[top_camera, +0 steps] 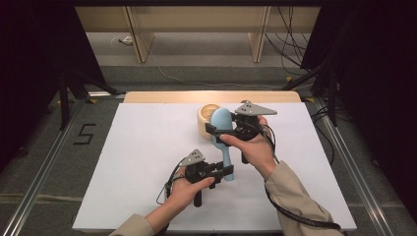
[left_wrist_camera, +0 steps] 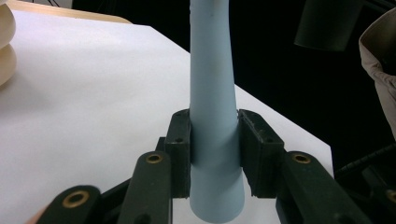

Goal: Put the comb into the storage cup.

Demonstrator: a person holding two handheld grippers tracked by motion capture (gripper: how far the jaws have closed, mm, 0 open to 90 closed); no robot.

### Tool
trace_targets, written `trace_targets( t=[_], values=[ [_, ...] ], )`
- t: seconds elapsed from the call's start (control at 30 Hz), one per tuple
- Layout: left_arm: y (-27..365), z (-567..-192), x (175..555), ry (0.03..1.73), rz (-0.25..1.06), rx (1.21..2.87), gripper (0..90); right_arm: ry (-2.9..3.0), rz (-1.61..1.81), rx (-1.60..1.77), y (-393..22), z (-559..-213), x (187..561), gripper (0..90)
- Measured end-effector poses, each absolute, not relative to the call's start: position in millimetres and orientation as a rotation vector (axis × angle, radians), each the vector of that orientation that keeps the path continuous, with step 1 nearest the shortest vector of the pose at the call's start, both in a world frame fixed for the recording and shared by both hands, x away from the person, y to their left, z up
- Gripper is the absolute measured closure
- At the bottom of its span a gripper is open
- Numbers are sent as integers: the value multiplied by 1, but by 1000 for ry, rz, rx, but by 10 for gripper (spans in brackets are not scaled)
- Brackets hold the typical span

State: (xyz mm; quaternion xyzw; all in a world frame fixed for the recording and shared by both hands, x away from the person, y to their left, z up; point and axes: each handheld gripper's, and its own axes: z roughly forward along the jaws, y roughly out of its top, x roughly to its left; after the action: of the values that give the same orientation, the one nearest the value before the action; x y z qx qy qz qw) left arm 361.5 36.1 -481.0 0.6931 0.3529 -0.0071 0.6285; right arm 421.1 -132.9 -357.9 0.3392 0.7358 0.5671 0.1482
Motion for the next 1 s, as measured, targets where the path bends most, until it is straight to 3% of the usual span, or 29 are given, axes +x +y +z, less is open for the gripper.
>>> trace_targets(
  t=[1.0],
  values=[
    [37,-482,363,799,34,1626,659,2117,1614,1003,-132,-356,416,204]
  ],
)
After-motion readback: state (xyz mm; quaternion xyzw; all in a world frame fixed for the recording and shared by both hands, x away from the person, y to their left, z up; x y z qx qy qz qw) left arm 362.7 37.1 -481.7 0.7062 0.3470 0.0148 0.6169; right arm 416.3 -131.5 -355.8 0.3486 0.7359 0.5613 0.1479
